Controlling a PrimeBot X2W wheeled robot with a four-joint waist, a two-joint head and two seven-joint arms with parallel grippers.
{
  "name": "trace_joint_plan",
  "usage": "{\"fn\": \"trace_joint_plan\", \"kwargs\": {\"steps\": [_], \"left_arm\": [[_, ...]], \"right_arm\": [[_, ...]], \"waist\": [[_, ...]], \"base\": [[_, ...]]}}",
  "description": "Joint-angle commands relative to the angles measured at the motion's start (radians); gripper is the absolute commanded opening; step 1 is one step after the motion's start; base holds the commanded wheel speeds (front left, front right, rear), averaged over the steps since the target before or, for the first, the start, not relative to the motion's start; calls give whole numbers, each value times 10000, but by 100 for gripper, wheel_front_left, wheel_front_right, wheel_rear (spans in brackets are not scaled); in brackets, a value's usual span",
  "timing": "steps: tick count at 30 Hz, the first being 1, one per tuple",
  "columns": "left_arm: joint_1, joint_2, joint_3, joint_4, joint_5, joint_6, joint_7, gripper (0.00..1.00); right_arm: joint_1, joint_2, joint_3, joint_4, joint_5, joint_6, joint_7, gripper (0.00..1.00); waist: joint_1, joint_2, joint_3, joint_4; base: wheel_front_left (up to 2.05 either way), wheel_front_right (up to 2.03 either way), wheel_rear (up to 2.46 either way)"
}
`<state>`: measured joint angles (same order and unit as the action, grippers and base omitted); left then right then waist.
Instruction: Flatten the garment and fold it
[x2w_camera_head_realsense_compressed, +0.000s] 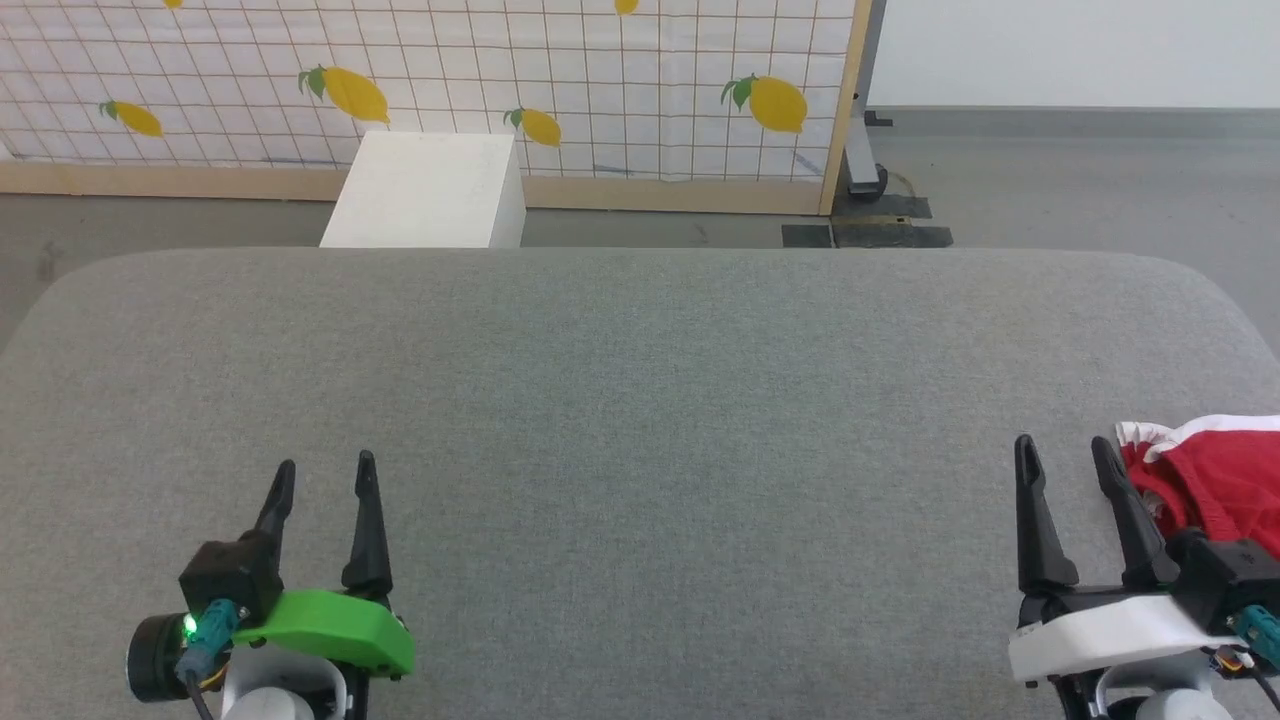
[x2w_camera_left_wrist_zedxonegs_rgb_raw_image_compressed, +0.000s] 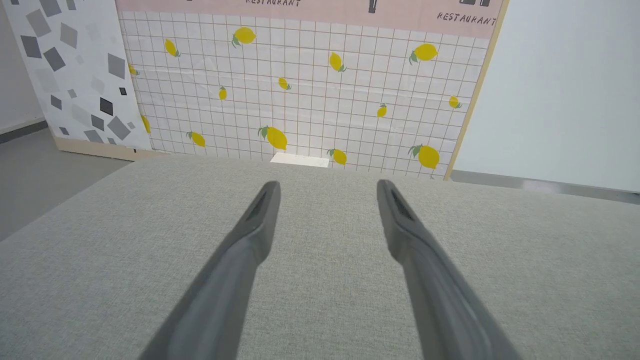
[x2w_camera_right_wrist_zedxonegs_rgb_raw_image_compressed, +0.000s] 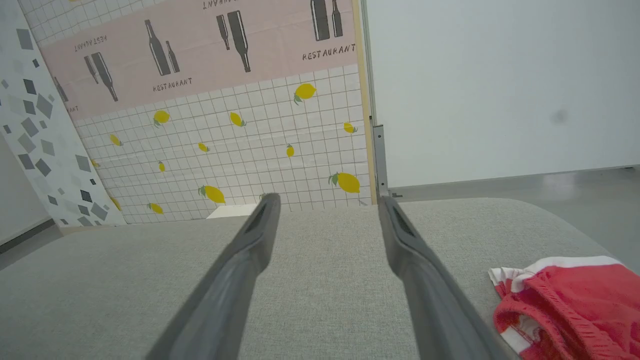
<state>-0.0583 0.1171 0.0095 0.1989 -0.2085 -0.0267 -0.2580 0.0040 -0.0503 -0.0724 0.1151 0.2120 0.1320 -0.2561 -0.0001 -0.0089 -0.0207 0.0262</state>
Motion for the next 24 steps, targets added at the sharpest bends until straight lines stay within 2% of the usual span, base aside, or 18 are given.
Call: {"fn": "trace_joint_plan", "kwargs": {"steps": [1,18,19,24], "left_arm": [[108,-62,-47,36,76,-38,-35,100],[258,-71,-505,808,230,-181,-37,100],[223,-46,-516,798,91,-147,5,0],[222,-47,-523,784,75,-146,26,0]], "right_arm": [[137,0,48,14,52,-13,-55,100],[282,1,300,811,29,-13,-56,100],[220,0,290,803,-9,0,7,0],[218,0,292,790,-18,0,19,0]], "waist": [[1,89,-1,-4],[1,89,-45,-35],[1,0,-44,-36],[1,1,-41,-39]], "base": [[0,0,0],[0,0,0],[0,0,0],[0,0,0]]}}
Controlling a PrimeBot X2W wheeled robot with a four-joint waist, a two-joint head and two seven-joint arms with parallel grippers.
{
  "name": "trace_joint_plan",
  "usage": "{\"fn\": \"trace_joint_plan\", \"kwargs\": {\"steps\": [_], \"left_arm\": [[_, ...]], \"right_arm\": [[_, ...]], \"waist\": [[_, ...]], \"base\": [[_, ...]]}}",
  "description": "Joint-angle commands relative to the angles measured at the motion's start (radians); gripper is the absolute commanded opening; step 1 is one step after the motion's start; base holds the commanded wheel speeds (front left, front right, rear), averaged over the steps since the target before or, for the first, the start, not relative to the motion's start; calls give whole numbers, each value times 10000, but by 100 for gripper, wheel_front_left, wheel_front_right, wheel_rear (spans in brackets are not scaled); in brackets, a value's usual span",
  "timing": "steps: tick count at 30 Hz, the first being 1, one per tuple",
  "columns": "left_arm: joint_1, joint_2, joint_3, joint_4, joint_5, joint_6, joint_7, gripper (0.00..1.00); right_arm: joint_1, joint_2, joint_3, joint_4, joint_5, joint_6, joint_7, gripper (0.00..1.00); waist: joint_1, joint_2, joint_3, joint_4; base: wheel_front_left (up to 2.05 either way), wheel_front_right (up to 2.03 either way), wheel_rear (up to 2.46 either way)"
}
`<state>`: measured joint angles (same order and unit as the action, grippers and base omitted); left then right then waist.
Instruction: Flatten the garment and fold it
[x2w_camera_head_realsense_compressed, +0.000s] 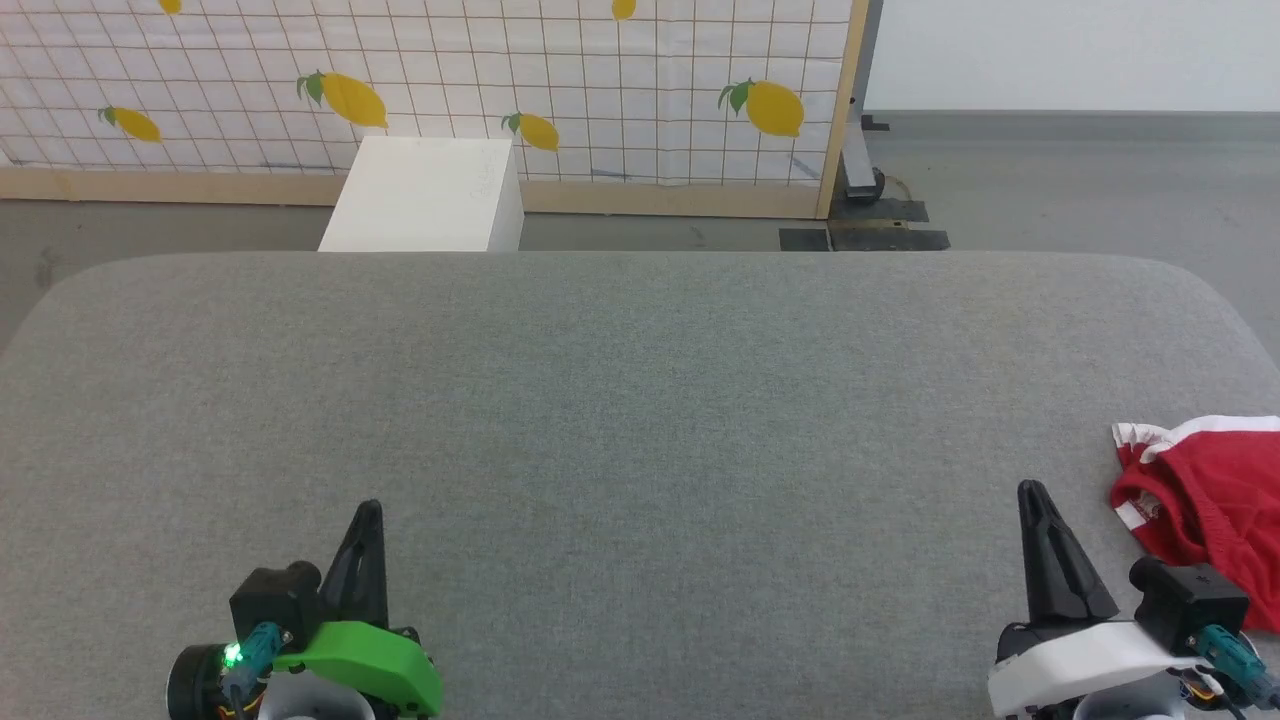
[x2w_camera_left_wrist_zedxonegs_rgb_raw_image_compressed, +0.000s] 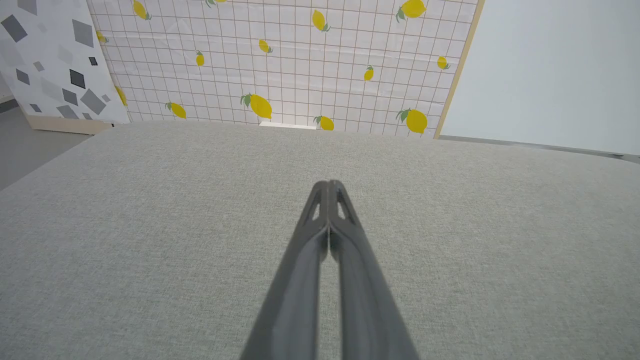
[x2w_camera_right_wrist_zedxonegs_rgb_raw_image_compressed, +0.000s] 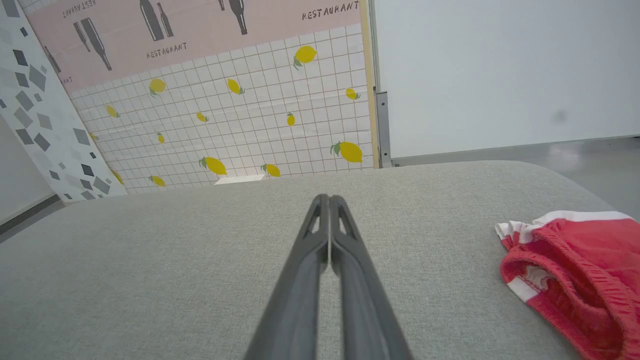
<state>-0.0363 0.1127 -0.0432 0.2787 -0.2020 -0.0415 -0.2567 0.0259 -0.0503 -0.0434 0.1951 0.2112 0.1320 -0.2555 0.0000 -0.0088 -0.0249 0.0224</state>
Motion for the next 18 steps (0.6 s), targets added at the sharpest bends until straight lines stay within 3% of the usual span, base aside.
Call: {"fn": "trace_joint_plan", "kwargs": {"steps": [1,18], "left_arm": [[5,-8,8,-38,28,6,35,0],[59,-101,72,-452,328,67,416,0]], "right_arm": [[-4,0,6,-27,-29,0,35,0],[-42,0,70,-317,-343,-2,415,0]], "waist": [[0,1,3,-3],[0,14,40,-36]], "base": [[0,0,0],[0,0,0]]}}
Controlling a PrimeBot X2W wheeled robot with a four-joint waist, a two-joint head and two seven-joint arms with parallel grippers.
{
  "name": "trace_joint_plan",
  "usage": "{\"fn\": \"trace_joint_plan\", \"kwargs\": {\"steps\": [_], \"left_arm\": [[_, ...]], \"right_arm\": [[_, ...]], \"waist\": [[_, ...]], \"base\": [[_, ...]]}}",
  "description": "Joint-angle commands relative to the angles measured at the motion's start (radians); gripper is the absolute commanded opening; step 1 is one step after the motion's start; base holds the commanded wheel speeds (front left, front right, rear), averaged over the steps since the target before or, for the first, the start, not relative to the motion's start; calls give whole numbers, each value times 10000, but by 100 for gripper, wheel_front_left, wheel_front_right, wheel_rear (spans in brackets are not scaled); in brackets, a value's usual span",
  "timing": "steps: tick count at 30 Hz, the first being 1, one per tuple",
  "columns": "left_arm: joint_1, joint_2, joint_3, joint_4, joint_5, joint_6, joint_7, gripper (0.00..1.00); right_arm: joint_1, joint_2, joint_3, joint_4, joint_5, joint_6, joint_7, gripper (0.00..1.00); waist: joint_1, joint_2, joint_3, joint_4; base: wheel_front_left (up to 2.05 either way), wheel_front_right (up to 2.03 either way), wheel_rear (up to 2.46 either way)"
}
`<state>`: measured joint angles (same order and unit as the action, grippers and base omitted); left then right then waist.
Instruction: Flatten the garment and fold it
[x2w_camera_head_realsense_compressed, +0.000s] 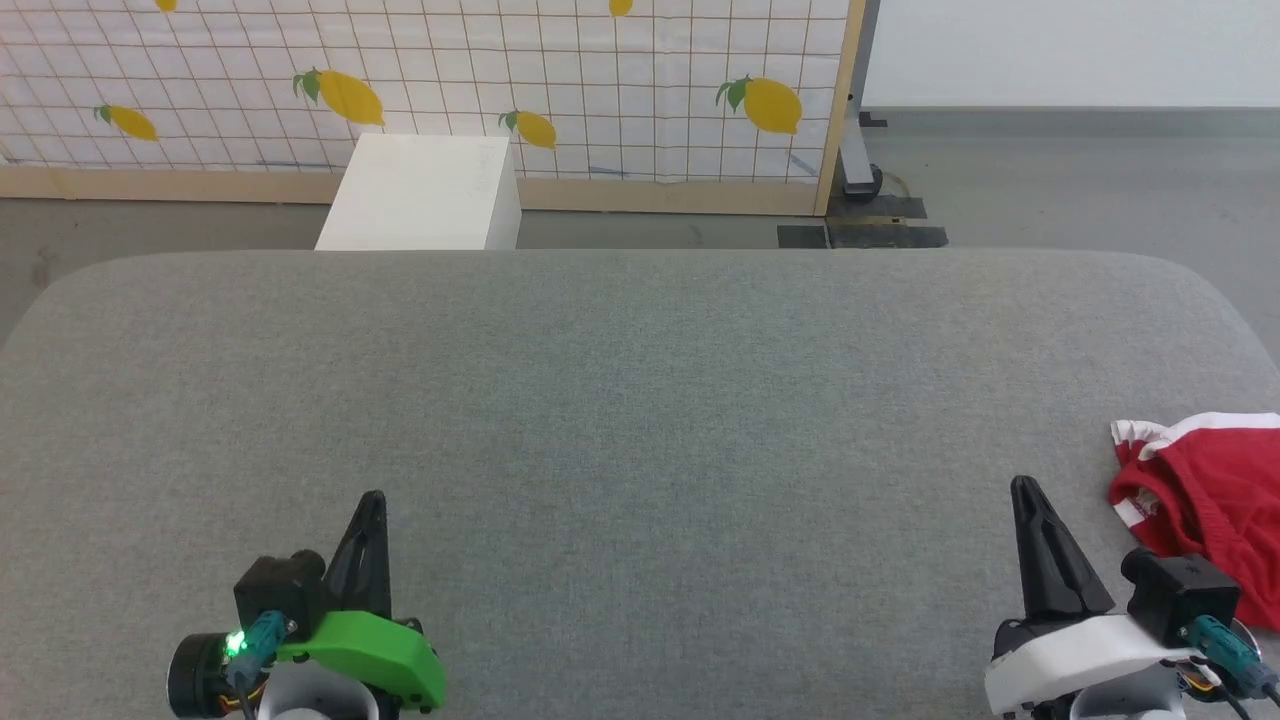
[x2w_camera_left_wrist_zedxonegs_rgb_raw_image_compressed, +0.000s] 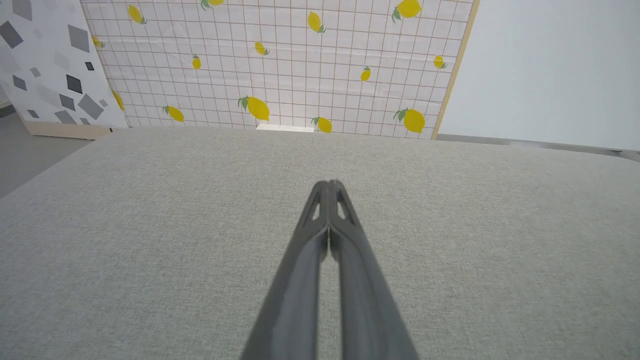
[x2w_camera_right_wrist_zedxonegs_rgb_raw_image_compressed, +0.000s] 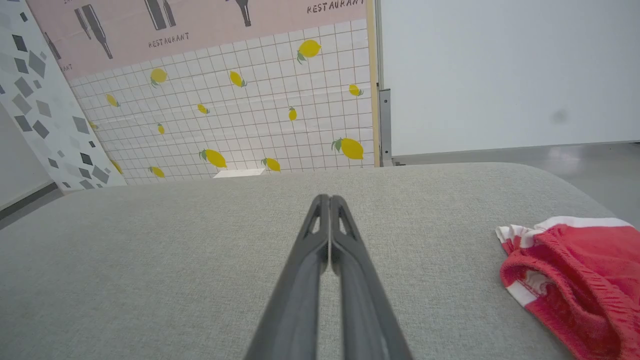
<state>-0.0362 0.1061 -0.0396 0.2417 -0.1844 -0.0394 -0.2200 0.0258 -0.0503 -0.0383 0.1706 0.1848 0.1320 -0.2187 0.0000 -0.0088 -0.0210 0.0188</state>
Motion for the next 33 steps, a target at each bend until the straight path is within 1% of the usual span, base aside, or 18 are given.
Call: {"fn": "trace_joint_plan", "kwargs": {"steps": [1,33], "left_arm": [[61,-41,39,-107,169,50,73,0],[152,-199,147,-808,678,154,719,0]], "right_arm": [[-43,0,22,-88,-97,-2,69,0],[-109,0,132,-579,-628,-6,712,0]], "waist": [[0,15,3,-2],[0,37,66,-59]], "base": [[0,0,0],[0,0,0]]}}
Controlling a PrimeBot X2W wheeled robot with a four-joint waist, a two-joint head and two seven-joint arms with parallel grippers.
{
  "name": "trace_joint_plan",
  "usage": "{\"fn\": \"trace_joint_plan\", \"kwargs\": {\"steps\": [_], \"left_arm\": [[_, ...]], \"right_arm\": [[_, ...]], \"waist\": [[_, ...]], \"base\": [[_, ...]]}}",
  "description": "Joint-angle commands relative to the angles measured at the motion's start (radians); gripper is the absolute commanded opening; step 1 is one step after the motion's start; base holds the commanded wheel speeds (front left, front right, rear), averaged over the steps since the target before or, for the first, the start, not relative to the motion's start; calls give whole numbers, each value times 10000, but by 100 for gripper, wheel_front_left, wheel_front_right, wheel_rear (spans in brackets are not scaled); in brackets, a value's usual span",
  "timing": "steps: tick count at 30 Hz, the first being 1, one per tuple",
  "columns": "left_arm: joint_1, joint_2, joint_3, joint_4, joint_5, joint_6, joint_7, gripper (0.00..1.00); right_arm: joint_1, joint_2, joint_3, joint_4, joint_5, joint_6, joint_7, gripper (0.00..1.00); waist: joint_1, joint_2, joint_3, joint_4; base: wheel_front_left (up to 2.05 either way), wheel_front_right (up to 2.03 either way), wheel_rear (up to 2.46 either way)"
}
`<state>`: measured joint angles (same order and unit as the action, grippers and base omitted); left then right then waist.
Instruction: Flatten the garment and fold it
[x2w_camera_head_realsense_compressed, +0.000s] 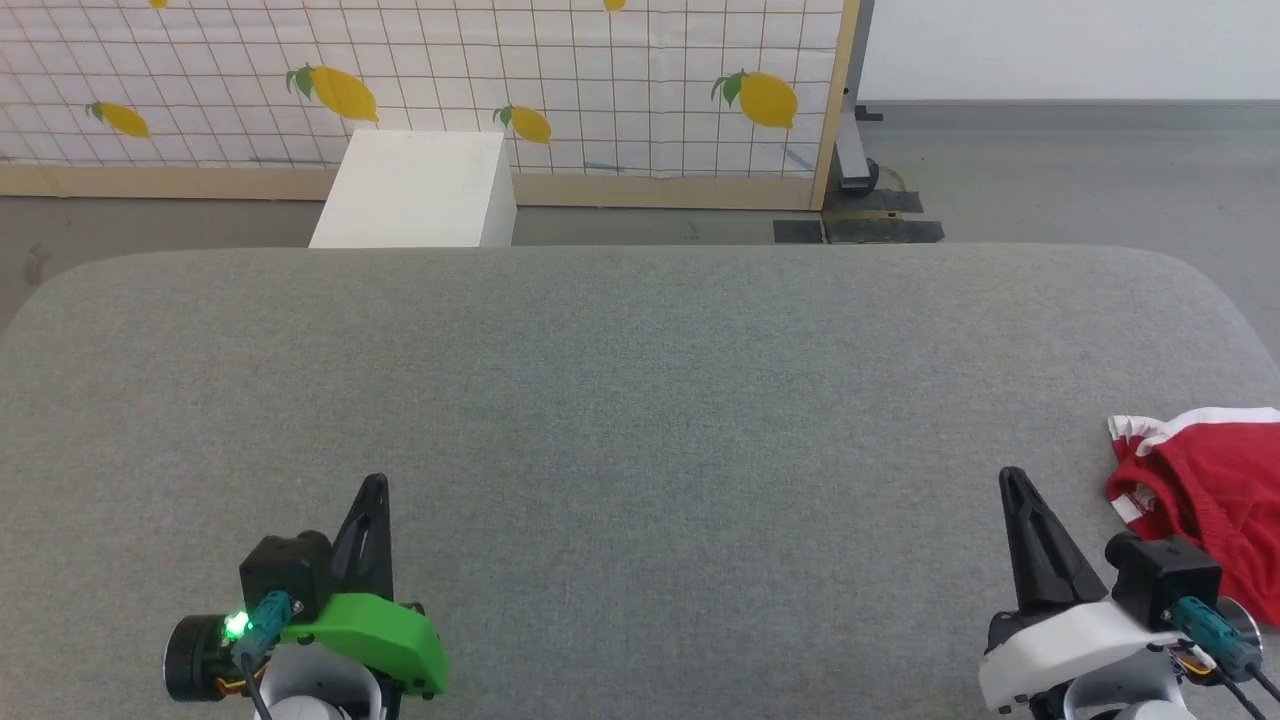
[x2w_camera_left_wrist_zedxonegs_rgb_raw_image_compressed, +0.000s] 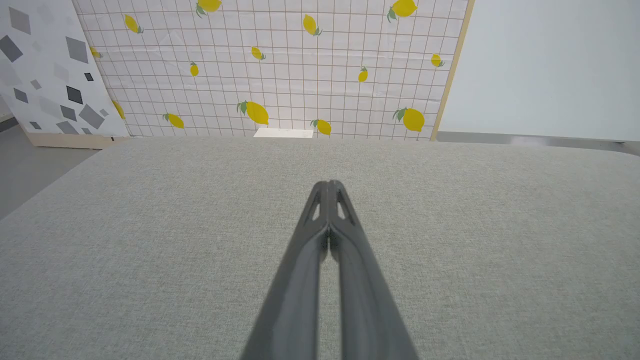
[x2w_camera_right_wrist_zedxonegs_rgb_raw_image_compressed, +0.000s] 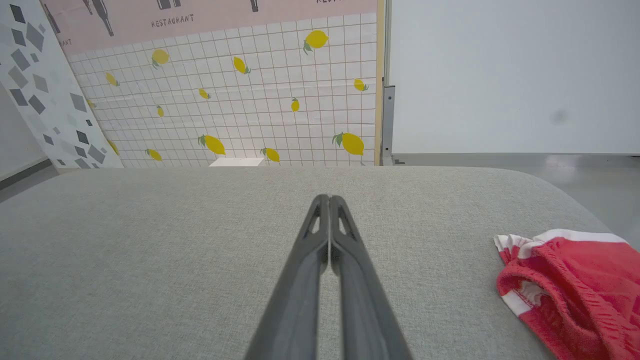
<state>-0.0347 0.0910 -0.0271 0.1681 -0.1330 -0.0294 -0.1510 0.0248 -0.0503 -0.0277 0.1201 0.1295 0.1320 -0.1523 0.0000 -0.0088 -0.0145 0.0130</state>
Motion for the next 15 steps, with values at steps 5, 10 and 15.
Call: {"fn": "trace_joint_plan", "kwargs": {"steps": [5,10,15], "left_arm": [[152,-72,40,-184,245,71,132,0],[166,-97,57,-296,326,88,234,0],[180,-121,74,-403,404,104,333,0]], "right_arm": [[-109,0,44,-154,-161,-6,151,0],[-119,1,61,-232,-246,-7,254,0],[-129,1,78,-307,-327,-7,352,0]], "waist": [[0,40,11,-10],[0,44,21,-19],[0,47,30,-27]], "base": [[0,0,0],[0,0,0],[0,0,0]]}}
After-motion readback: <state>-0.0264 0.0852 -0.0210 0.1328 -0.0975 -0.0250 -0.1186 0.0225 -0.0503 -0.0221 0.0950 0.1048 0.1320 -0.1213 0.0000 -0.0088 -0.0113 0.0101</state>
